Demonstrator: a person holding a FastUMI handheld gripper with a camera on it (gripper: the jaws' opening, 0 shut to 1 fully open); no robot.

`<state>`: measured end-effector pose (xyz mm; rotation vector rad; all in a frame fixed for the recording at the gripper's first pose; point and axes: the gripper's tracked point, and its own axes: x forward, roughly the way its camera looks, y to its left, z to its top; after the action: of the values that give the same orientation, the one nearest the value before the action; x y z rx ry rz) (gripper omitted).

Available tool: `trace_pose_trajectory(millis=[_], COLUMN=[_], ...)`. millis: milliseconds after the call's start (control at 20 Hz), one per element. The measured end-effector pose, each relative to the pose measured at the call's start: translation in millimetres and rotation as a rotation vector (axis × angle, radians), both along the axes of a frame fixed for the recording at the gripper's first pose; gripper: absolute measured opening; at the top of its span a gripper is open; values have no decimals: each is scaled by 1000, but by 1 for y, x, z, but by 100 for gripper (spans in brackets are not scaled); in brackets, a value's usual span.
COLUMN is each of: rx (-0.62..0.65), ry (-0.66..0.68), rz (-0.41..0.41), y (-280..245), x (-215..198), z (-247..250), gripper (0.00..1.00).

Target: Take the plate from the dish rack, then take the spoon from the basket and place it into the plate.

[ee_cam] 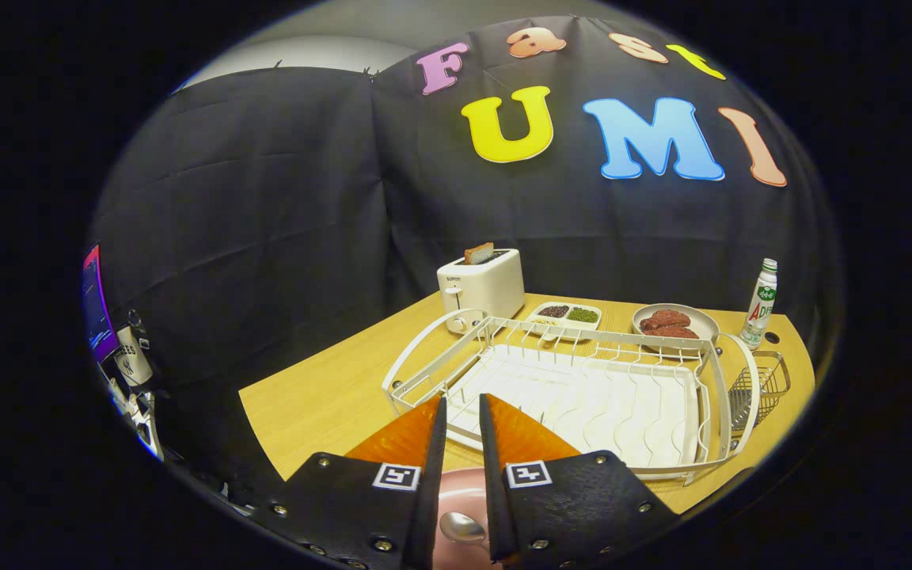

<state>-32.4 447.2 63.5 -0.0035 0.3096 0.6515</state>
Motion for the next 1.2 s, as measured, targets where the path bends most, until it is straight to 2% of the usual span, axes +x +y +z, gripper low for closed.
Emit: trace_pose_trajectory(millis=[200,450,800,1200], rx=[-1,27,94,111], ry=[-3,-44,-206,-332], rz=[-10,-47,-139,-338], y=[-10,-27,-84,-184], x=[-1,2,13,32], z=[2,30,136,250], gripper=[25,25,25,25])
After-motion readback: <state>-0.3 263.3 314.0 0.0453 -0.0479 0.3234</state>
